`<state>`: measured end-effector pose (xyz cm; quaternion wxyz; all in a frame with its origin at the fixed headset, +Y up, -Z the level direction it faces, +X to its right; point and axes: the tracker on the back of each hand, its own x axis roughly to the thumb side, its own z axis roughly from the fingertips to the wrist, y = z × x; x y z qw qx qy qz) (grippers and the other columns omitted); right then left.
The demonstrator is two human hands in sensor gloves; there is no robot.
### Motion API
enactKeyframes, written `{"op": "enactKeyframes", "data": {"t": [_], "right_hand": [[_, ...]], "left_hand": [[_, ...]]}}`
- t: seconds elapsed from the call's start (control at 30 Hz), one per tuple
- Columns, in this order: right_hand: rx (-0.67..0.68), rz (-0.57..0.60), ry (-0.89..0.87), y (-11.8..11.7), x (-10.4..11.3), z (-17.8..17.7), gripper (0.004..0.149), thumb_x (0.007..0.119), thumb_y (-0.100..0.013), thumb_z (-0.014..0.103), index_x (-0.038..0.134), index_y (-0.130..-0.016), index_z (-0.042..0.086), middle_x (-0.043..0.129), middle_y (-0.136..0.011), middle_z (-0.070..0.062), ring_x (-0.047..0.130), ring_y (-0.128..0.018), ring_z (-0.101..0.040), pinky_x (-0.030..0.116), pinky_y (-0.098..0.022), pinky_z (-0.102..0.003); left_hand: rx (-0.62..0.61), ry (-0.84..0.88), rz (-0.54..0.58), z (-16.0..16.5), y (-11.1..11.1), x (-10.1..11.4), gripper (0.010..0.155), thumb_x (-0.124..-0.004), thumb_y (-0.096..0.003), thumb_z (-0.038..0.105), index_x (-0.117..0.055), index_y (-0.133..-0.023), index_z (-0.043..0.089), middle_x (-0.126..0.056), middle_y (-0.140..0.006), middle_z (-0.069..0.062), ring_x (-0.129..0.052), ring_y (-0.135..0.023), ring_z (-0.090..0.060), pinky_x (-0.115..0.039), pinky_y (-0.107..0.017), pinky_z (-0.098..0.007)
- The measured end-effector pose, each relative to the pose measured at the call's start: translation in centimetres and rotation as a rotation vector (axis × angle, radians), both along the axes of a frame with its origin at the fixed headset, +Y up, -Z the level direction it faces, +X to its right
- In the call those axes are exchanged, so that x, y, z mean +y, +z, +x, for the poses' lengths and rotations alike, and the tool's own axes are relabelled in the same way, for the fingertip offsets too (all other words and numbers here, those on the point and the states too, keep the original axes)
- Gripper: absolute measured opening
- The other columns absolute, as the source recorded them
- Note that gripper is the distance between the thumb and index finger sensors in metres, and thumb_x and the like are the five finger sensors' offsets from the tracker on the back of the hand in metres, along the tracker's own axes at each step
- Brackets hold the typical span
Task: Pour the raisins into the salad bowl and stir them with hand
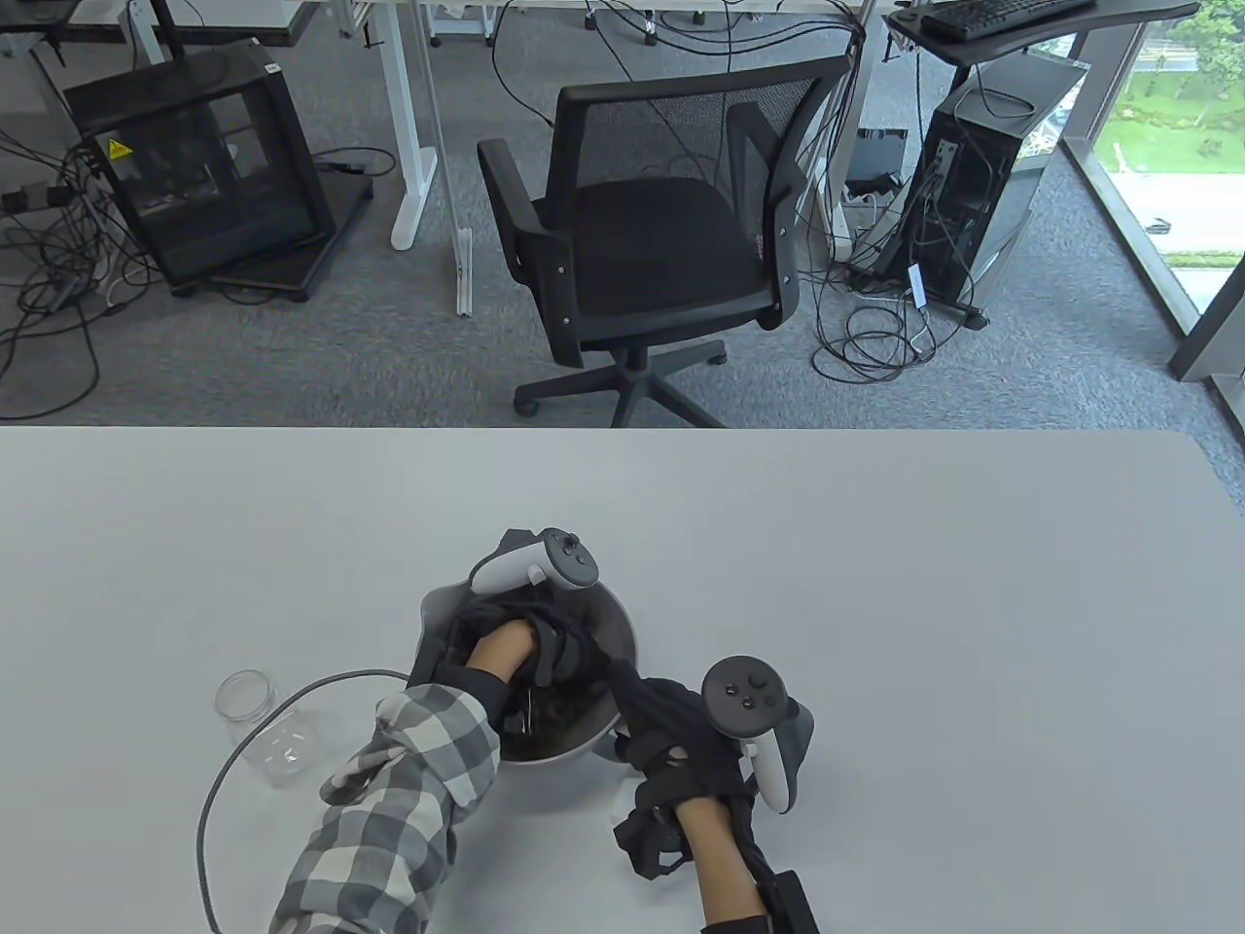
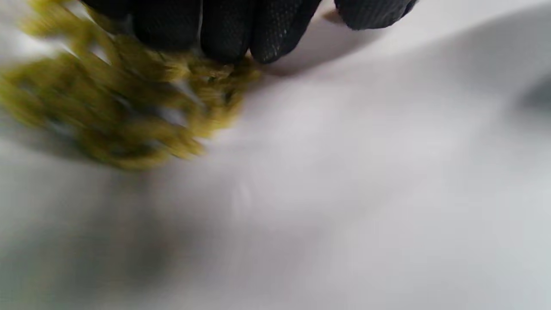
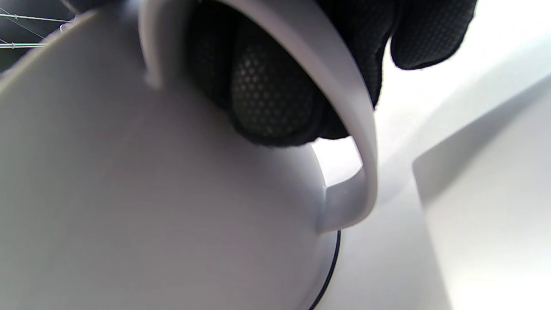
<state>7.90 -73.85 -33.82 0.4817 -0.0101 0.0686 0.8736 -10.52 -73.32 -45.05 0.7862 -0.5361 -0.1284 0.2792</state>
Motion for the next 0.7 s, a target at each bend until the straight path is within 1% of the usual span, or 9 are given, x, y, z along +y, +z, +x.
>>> {"op": "enactKeyframes", "data": {"t": [0.1, 0.17, 0.23, 0.27, 0.33, 0.4, 0.57, 0.63, 0.7], "right_hand": [[0.003, -0.007, -0.013, 0.0, -0.1, 0.1, 0.067, 0.055, -0.057, 0.065, 0.083, -0.053, 0.005, 0.095, -0.042, -0.006, 0.093, -0.063, -0.027, 0.063, -0.060, -0.064], [0.003, -0.006, -0.009, 0.0, 0.0, 0.1, 0.066, 0.055, -0.057, 0.065, 0.083, -0.053, 0.005, 0.095, -0.042, -0.006, 0.093, -0.063, -0.027, 0.063, -0.060, -0.063], [0.003, -0.006, -0.009, 0.0, 0.0, 0.1, 0.067, 0.055, -0.057, 0.065, 0.083, -0.053, 0.005, 0.095, -0.042, -0.006, 0.093, -0.063, -0.027, 0.063, -0.060, -0.063], [0.002, -0.006, -0.010, 0.0, 0.0, 0.1, 0.067, 0.055, -0.056, 0.065, 0.083, -0.053, 0.005, 0.095, -0.042, -0.006, 0.093, -0.063, -0.027, 0.063, -0.060, -0.064], [0.004, -0.006, -0.013, 0.0, -0.1, 0.1, 0.067, 0.055, -0.056, 0.065, 0.083, -0.053, 0.005, 0.095, -0.042, -0.006, 0.093, -0.063, -0.027, 0.063, -0.059, -0.063], [0.005, -0.006, -0.012, 0.0, -0.1, 0.0, 0.067, 0.055, -0.056, 0.065, 0.083, -0.053, 0.004, 0.095, -0.042, -0.006, 0.093, -0.063, -0.028, 0.063, -0.059, -0.063], [0.006, -0.007, -0.014, 0.0, 0.0, 0.0, 0.067, 0.055, -0.057, 0.065, 0.083, -0.053, 0.005, 0.095, -0.042, -0.006, 0.093, -0.063, -0.027, 0.063, -0.059, -0.063], [0.006, -0.007, -0.011, 0.0, 0.0, 0.0, 0.067, 0.055, -0.057, 0.065, 0.083, -0.053, 0.005, 0.095, -0.042, -0.006, 0.093, -0.063, -0.027, 0.063, -0.059, -0.063], [0.007, -0.007, -0.012, 0.0, -0.1, 0.1, 0.067, 0.055, -0.057, 0.065, 0.083, -0.053, 0.004, 0.095, -0.042, -0.007, 0.092, -0.064, -0.028, 0.063, -0.059, -0.064]], "left_hand": [[0.008, 0.046, -0.085, 0.0, 0.7, -0.4, 0.052, -0.071, -0.0521, 0.045, -0.090, -0.082, 0.006, -0.092, -0.086, -0.025, -0.087, -0.076, -0.053, -0.070, -0.060, -0.069], [-0.031, -0.110, -0.105, -0.1, 1.1, -1.0, 0.053, -0.072, -0.0522, 0.044, -0.092, -0.079, 0.003, -0.096, -0.077, -0.026, -0.094, -0.067, -0.051, -0.074, -0.055, -0.068], [-0.029, -0.287, 0.011, -0.2, 1.1, -0.7, 0.055, -0.073, -0.0537, 0.040, -0.091, -0.082, -0.003, -0.096, -0.076, -0.033, -0.092, -0.067, -0.057, -0.072, -0.054, -0.073], [-0.041, -0.384, 0.059, -0.2, 1.0, -0.4, 0.055, -0.071, -0.0543, 0.042, -0.088, -0.085, 0.000, -0.093, -0.079, -0.030, -0.088, -0.072, -0.058, -0.068, -0.057, -0.074], [-0.076, -0.567, 0.201, 0.2, 0.9, -0.1, 0.061, -0.067, -0.0554, 0.047, -0.065, -0.101, 0.005, -0.065, -0.099, -0.030, -0.072, -0.081, -0.058, -0.058, -0.063, -0.074], [-0.129, -0.591, 0.322, 1.0, 0.9, -0.1, 0.062, -0.065, -0.0546, 0.046, -0.056, -0.102, 0.008, -0.056, -0.101, -0.027, -0.070, -0.081, -0.054, -0.057, -0.064, -0.072], [-0.250, -0.256, 0.184, 1.6, 0.8, -0.6, 0.056, -0.066, -0.0538, 0.046, -0.068, -0.098, 0.011, -0.061, -0.100, -0.025, -0.054, -0.087, -0.059, -0.045, -0.067, -0.076], [-0.253, -0.122, 0.067, 1.4, 0.8, -1.2, 0.051, -0.068, -0.0522, 0.045, -0.085, -0.084, 0.009, -0.088, -0.088, -0.020, -0.083, -0.080, -0.047, -0.069, -0.063, -0.065], [-0.135, -0.161, -0.059, 0.4, 1.0, -1.9, 0.052, -0.070, -0.0517, 0.043, -0.087, -0.082, 0.004, -0.089, -0.082, -0.025, -0.088, -0.071, -0.050, -0.072, -0.057, -0.066]]}}
